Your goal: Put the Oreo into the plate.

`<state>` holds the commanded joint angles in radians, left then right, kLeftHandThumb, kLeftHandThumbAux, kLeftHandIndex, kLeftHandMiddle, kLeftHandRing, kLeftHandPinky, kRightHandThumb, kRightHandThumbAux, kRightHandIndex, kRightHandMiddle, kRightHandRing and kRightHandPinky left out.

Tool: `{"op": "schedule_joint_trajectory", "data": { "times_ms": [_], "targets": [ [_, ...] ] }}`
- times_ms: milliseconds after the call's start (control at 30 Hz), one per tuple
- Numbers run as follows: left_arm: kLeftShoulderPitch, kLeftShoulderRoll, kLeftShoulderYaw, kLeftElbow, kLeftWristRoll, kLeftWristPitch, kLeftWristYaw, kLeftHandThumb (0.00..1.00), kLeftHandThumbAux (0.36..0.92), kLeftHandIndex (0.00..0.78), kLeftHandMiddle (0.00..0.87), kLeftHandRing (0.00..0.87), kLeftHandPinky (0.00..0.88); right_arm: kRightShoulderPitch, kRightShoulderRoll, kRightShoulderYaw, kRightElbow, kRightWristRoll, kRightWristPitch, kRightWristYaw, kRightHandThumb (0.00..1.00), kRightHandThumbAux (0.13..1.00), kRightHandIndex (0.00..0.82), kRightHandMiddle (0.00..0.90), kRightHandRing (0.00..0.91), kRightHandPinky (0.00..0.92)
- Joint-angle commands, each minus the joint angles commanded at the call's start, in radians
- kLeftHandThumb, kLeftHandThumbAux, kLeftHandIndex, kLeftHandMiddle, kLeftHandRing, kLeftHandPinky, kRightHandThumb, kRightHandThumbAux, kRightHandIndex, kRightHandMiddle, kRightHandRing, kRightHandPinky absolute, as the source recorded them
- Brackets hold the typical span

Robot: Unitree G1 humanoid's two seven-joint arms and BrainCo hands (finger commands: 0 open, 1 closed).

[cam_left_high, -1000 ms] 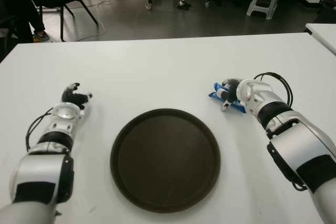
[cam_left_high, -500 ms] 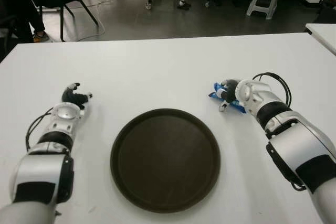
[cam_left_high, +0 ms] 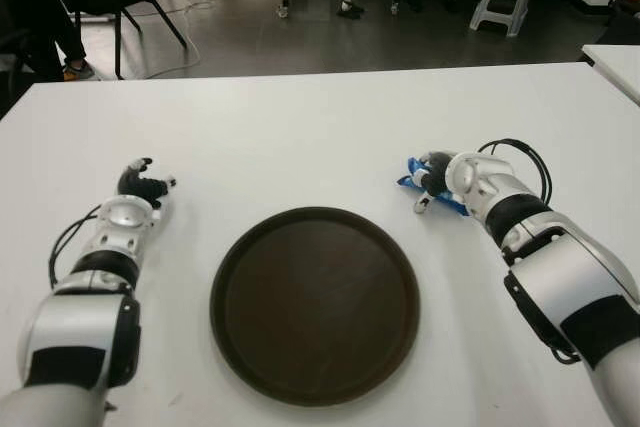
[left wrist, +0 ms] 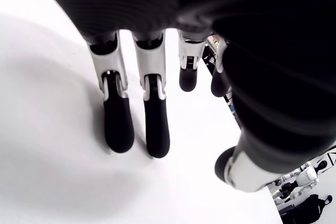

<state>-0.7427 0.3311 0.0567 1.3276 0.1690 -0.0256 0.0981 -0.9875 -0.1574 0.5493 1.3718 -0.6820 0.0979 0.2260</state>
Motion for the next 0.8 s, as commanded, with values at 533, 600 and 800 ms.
{"op": "schedule_joint_trajectory", "data": {
  "times_ms": [533, 600, 800],
  "targets": [
    [0.001, 0.0, 0.011, 0.0, -0.007, -0.003, -0.003, 0.25, 0.762, 0.079, 0.074, 0.098, 0.135, 0.068, -0.033, -0.035, 0.008, 0.016, -0.032, -0.264, 0.481, 0.78, 0.313, 0.297, 0.321, 0.334],
    [0.001, 0.0, 0.011, 0.0, -0.006, -0.002, -0.001, 0.244, 0.757, 0.073, 0.081, 0.104, 0.131, 0.068, -0.028, -0.038, 0.011, 0.015, -0.03, -0.286, 0.606, 0.749, 0.373, 0.301, 0.321, 0.325],
    [-0.002, -0.003, 0.007, -0.003, -0.001, 0.002, 0.011, 0.232, 0.753, 0.07, 0.089, 0.108, 0.116, 0.07, -0.017, -0.058, 0.008, 0.021, -0.017, -0.355, 0.768, 0.704, 0.417, 0.393, 0.397, 0.425]
  ]
}}
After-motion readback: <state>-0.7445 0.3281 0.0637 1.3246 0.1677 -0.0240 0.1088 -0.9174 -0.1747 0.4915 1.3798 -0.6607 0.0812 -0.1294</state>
